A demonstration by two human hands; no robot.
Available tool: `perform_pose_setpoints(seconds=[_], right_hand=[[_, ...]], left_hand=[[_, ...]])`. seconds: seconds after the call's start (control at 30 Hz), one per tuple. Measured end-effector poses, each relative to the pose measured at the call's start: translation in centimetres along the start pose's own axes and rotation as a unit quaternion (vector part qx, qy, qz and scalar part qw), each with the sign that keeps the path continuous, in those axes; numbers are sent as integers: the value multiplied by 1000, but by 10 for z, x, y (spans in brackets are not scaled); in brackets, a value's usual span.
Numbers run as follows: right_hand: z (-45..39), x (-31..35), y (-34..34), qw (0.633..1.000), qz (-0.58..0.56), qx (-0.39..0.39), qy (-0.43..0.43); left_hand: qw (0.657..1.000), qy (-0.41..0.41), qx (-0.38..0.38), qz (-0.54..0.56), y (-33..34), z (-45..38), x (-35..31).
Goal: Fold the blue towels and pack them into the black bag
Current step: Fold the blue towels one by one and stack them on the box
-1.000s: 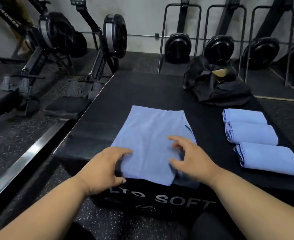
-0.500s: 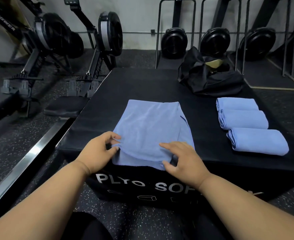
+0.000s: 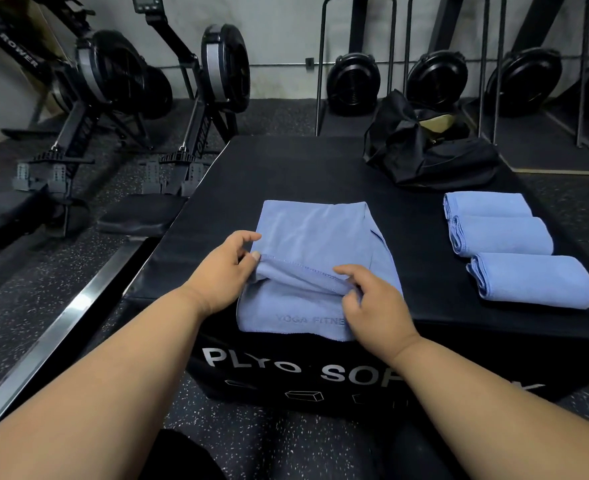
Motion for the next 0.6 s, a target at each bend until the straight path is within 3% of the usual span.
perform_pose_setpoints(seconds=[0.17,0.37,0.47,0.6], right_hand=[[-8,-7,-22,993,-82,-69,56],[-13,-7,-37,989,-75,-129,-1],[-22,0,-51,979,-79,-181,-40],[-57,2,-51,986,-73,-150,-27]], left_hand=[[1000,2,-18,-12,-4,12,9],[1000,14,7,-4,-9,30,15],[998,-9,-10,67,-15,31,17],[986,-38,-63,146,-22,16,10]])
Point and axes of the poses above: each hand's wrist, its own z-axis away from the middle knuckle, its own y-axis out of the palm, x = y × z, the point moved 4 cm from there along -z, towards the middle knuckle, and after that the axes turned 6 degrees about -x, right-handed, at the moved point
